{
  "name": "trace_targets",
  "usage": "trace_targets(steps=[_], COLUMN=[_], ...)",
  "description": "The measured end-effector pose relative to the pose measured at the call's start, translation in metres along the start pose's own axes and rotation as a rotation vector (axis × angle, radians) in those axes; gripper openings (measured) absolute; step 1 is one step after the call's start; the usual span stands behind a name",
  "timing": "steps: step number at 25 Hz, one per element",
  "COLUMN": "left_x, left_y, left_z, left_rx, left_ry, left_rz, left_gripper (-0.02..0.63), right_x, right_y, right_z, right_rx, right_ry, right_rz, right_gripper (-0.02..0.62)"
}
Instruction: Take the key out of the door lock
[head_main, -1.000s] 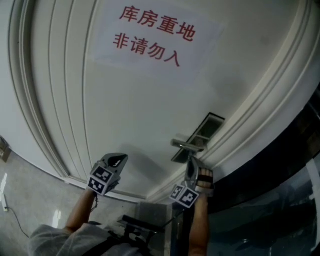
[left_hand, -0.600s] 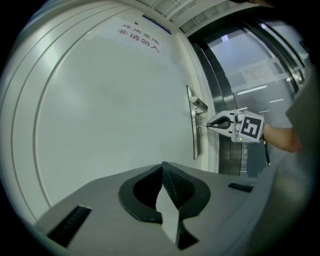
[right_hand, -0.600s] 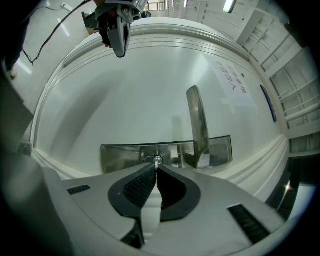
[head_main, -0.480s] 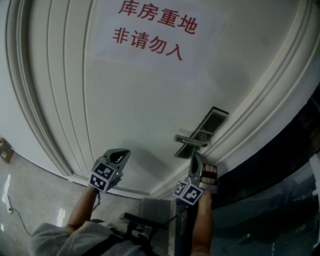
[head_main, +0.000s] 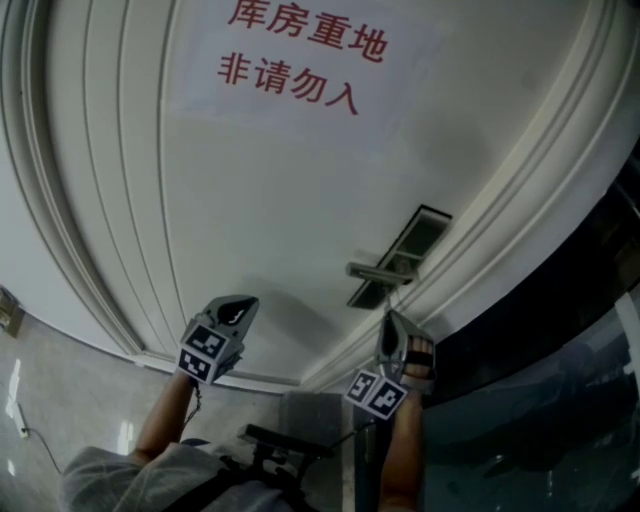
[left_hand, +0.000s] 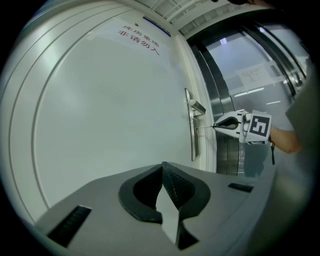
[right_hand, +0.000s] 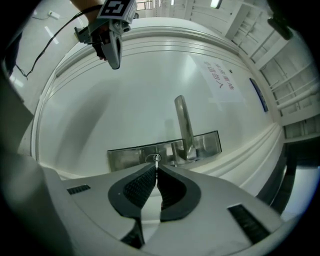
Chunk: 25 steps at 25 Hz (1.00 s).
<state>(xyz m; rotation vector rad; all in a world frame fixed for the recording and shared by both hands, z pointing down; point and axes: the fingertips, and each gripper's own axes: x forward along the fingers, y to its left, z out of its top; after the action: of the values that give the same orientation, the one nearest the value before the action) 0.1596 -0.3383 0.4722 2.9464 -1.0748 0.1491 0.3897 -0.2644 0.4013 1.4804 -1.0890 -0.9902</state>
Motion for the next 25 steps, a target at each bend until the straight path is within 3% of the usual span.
trace_targets(steps=[12,25], left_x=[-0.015,-0.037], left_y=[-0.004,-0.008], left_z=[0.000,-0.005], left_rx=[0.010,0.012], left_ry=[-0.008,-0.017], left_rz=[-0.032,-0.080], left_gripper=[0.005,0.005], right_x=[-0.043,-0.094], right_y=[0.007,0.018], right_z=[-0.012,-0.004], right_rx=[0.615,1.052], right_ry=[0.017,0.074], right_rz=[0.022,-0.010], right_gripper=[0.020,0.020])
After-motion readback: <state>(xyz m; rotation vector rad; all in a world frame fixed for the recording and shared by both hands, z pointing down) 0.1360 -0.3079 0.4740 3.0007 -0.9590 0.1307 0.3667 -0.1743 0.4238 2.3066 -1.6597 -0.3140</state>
